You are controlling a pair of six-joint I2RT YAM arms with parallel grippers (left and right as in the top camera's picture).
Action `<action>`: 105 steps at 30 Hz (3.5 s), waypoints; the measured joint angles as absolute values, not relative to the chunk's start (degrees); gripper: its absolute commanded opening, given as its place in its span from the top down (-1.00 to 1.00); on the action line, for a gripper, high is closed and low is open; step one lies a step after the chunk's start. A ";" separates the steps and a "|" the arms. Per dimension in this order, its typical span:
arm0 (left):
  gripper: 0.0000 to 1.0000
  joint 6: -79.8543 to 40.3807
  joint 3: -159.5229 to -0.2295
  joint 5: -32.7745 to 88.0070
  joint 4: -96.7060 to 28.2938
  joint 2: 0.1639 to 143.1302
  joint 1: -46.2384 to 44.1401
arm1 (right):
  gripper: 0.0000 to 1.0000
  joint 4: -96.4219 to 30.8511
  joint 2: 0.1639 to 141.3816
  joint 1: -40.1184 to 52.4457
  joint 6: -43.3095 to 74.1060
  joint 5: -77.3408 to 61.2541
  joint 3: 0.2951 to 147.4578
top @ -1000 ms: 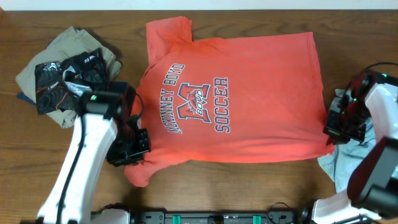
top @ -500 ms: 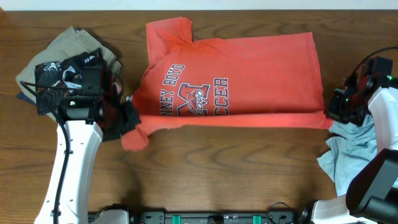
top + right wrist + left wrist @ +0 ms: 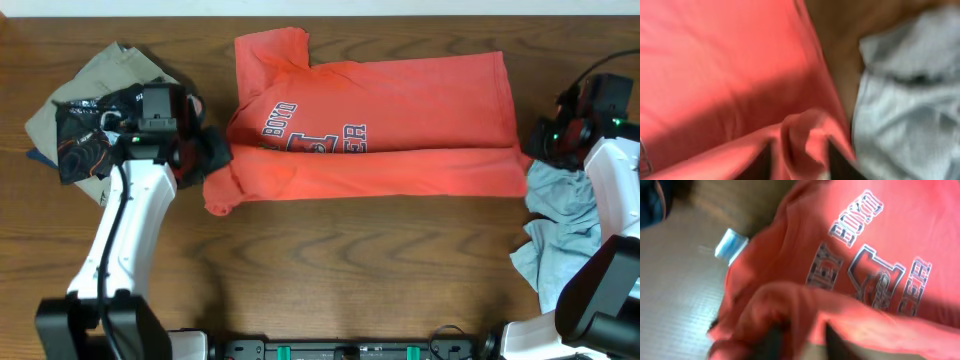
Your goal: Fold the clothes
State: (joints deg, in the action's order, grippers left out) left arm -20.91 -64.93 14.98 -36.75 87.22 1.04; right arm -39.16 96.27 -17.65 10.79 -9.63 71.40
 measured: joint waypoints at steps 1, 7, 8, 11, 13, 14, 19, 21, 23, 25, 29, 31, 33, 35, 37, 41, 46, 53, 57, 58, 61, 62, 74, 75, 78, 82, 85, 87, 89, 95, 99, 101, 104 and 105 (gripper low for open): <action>-0.34 -21.04 -64.93 14.87 -35.66 87.96 1.04 | -0.41 -37.71 96.29 -17.65 11.16 -9.65 71.40; -0.47 -20.71 -64.95 14.66 -40.60 89.49 1.08 | -0.33 -40.82 96.29 -17.65 11.68 -8.91 71.40; -0.47 -20.71 -64.95 14.55 -42.68 89.49 1.08 | -0.32 -42.46 96.31 -17.65 11.66 -8.29 71.37; -0.47 -20.73 -64.82 13.56 -49.34 89.49 1.08 | -0.25 -44.49 96.38 -17.65 11.66 -5.85 70.63; -0.47 -20.71 -64.34 12.67 -50.94 89.49 1.08 | -0.17 -43.42 96.38 -17.65 11.53 -4.84 68.84; -0.48 -20.73 -63.75 11.94 -50.81 89.49 1.08 | -0.13 -42.28 96.38 -17.65 11.55 -4.43 67.51; -0.49 -20.71 -57.49 10.02 -44.05 89.49 1.08 | -0.07 -33.56 96.44 -17.65 11.53 -4.25 58.67; -0.49 -20.71 -54.85 9.80 -40.77 89.49 1.08 | -0.03 -29.89 96.73 -17.65 11.53 -4.45 55.13; -0.49 -20.71 -52.23 9.63 -37.30 89.49 1.08 | 0.07 -26.30 96.82 -17.65 11.51 -4.54 52.12; -0.49 -20.71 -49.91 9.43 -34.54 89.54 1.08 | 0.27 -22.98 96.86 -17.65 11.38 -4.54 49.47; -0.40 -20.71 -46.63 9.06 -31.35 89.54 1.08 | 0.96 -20.18 96.68 -17.67 11.22 -3.29 47.40; -0.11 -20.91 -46.11 8.78 -30.24 89.58 1.08 | 0.98 -20.47 96.60 -17.65 11.38 -2.98 47.33; 0.24 -20.95 -46.06 8.19 -28.91 89.58 1.08 | 0.98 -21.41 96.47 -17.65 11.53 -2.44 47.35; 0.56 -20.60 -46.06 7.29 -28.03 89.58 1.08 | 0.98 -22.70 96.23 -17.56 11.64 -1.56 47.37; 0.79 -20.47 -46.06 6.28 -28.18 89.58 1.08 | 0.98 -23.97 95.96 -17.47 11.77 -0.60 47.40; 0.88 -20.14 -46.06 2.74 -30.41 89.58 1.08 | 0.98 -25.69 95.68 -17.23 12.53 1.93 47.46; 0.88 -20.80 -46.06 -1.76 -37.17 89.58 1.19 | 0.98 -28.16 95.44 -17.06 13.93 5.89 47.64; 0.88 -24.18 -46.06 -7.68 -43.51 89.58 3.66 | 0.98 -32.14 95.20 -17.02 14.90 8.47 47.90; 0.77 -25.19 -46.06 -8.38 -43.51 89.58 4.34 | 0.92 -32.82 95.11 -17.02 14.94 8.40 47.92; 0.77 -25.41 -46.06 -8.36 -43.53 89.58 4.36 | 0.89 -32.97 95.11 -17.02 15.03 8.36 47.97; 0.74 -25.36 -46.06 -8.32 -43.70 89.58 4.49 | 0.84 -34.81 95.18 -17.02 15.16 8.16 48.38; 0.74 -25.28 -46.11 -8.34 -44.10 89.58 4.51 | 0.81 -35.86 95.22 -17.02 15.20 8.16 48.66; 0.43 -23.31 -51.88 -2.22 -50.61 80.47 4.95 | -0.07 -50.17 96.88 -17.06 15.90 8.78 61.08; 0.43 -23.09 -52.01 -1.17 -50.65 79.18 4.69 | -0.11 -49.98 96.88 -17.06 16.08 8.75 62.15; 0.42 -22.48 -52.03 1.41 -50.76 76.47 2.90 | 0.44 -47.44 96.88 -17.06 16.01 8.27 63.26; 0.42 -22.39 -52.03 2.92 -50.74 75.83 -0.05 | 0.98 -42.92 96.90 -17.06 15.64 7.18 63.24; 0.42 -22.26 -52.03 3.95 -50.57 75.85 -2.85 | 0.98 -39.79 97.12 -17.06 15.35 6.46 63.24; 0.42 -22.24 -52.03 4.47 -50.48 75.85 -4.84 | 0.98 -39.22 97.62 -17.06 14.98 5.96 63.24; 0.41 -22.24 -52.03 4.89 -50.28 75.85 -6.63 | 0.98 -39.31 98.98 -17.06 14.66 5.61 63.24; 0.35 -22.22 -52.03 5.63 -49.93 75.85 -8.32 | 0.98 -39.03 105.73 -17.98 14.39 4.95 63.24; 0.34 -22.22 -52.03 5.65 -50.06 75.85 -8.32 | 0.98 -38.20 107.46 -20.67 14.92 7.44 63.66; 0.33 -22.22 -52.03 5.65 -50.26 75.85 -8.32 | 0.93 -38.17 107.55 -22.52 15.75 9.96 63.64; 0.33 -22.20 -52.03 5.65 -50.57 75.85 -8.32 | 0.81 -37.45 107.87 -27.18 17.37 13.41 63.64; 0.33 -22.22 -52.03 5.65 -50.65 75.85 -8.32 | 0.76 -37.26 107.92 -28.62 17.82 13.67 63.64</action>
